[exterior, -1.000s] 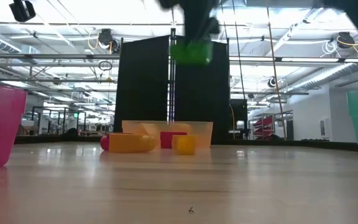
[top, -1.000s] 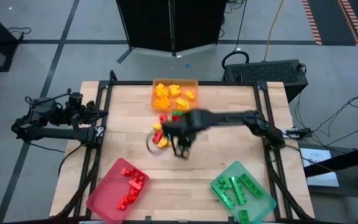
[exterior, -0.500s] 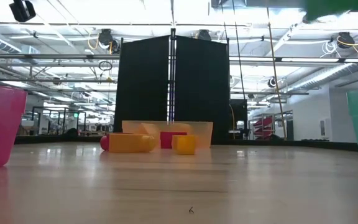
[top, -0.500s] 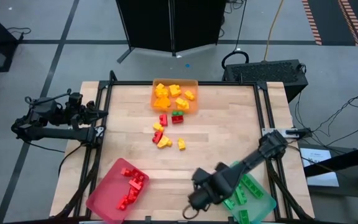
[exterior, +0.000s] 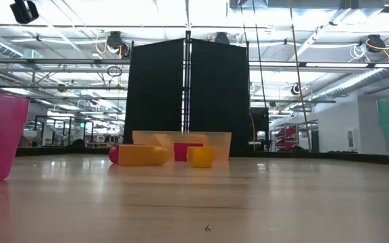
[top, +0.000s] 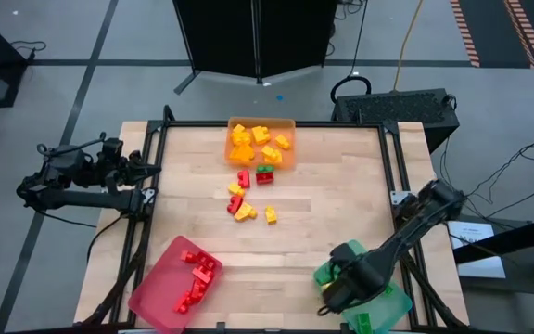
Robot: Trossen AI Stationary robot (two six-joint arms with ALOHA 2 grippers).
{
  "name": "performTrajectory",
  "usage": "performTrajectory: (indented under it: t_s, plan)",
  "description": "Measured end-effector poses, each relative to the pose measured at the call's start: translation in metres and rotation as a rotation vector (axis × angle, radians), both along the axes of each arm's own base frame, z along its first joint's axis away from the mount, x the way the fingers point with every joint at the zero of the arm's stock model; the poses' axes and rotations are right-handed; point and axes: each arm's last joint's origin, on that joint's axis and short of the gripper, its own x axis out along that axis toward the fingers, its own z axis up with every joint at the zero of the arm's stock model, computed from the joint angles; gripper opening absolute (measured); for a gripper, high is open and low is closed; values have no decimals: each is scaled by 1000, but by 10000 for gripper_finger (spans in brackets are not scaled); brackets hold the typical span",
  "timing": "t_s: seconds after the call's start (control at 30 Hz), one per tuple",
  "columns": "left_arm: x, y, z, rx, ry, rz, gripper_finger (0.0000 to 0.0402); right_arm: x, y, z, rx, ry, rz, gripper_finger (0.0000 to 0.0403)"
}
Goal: Sort blocks
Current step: Put the green 2 stud game piece into the light green bin, then put the yellow 1 stud game piece into the orange bin
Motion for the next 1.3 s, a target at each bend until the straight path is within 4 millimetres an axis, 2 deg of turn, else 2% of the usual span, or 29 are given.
performTrajectory:
  t_s: [0.2,0.33,0.43,0.67,0.73,0.83,1.03,1.2,1.3]
  plan:
    - [0,0,0,16,1,0,4,-20,-13,-33,145,-88,-99,42]
    - [0,0,0,17,1,-12,4,-31,-23,-45,148,-91,-153,45]
    - [0,0,0,17,1,-13,4,-34,-27,-42,145,-102,-159,91]
    - [0,0,0,18,2,-13,4,-30,-28,-32,185,-144,-113,245]
    - [0,0,0,19,2,-13,4,-25,-29,-25,198,-170,-120,275]
    - [0,0,0,19,2,-13,4,-12,-34,-4,169,-280,-106,299]
    - [0,0,0,18,2,-12,4,16,-71,39,-9,-473,-119,305]
    - [0,0,0,18,2,-12,4,37,-111,38,-73,-474,-127,306]
    - [0,0,0,18,2,-12,4,59,-136,31,-133,-520,-144,306]
